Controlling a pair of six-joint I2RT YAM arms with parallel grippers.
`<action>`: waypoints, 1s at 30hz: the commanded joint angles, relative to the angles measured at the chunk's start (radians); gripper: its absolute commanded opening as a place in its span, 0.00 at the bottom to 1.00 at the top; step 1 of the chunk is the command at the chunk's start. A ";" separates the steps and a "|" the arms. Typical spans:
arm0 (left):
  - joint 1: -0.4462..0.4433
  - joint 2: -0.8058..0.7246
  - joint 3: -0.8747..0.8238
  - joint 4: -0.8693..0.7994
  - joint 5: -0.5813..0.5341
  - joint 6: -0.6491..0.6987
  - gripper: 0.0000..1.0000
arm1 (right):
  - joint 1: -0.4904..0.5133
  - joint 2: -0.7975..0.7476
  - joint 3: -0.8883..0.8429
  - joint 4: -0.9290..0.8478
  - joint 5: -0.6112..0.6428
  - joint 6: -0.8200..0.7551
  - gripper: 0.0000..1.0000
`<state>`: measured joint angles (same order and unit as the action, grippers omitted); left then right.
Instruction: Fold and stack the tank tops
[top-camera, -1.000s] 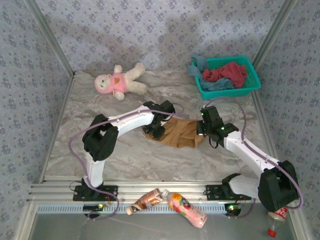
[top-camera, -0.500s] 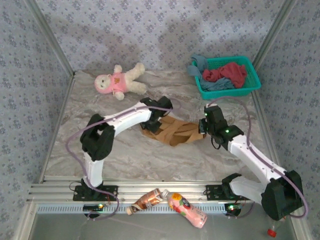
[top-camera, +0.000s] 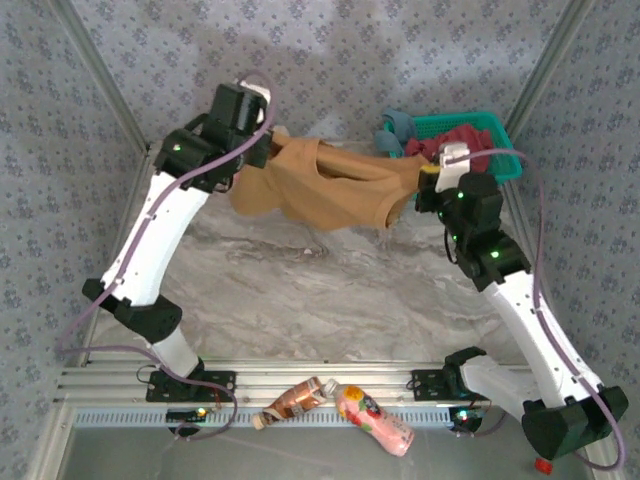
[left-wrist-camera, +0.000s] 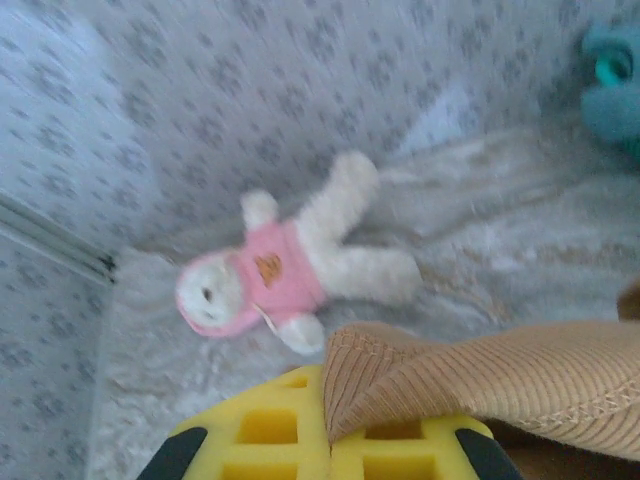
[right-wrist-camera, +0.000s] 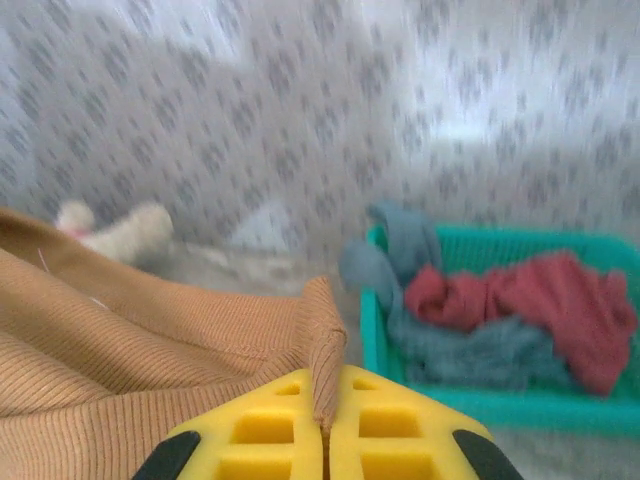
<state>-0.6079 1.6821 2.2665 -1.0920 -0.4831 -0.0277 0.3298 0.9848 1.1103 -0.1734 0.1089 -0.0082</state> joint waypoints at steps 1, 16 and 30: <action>0.004 -0.039 0.067 0.020 -0.089 0.106 0.01 | -0.006 -0.002 0.146 0.086 -0.100 -0.117 0.00; -0.133 -0.367 -0.143 0.101 0.194 -0.053 0.01 | 0.082 -0.056 0.371 0.072 -0.239 -0.172 0.01; -0.018 -0.182 -0.643 0.458 0.277 -0.380 0.04 | -0.031 0.443 0.349 0.128 -0.340 -0.101 0.02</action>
<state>-0.6529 1.4330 1.6840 -0.7311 -0.2455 -0.2871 0.3225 1.2907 1.4853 -0.0761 -0.1967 -0.1524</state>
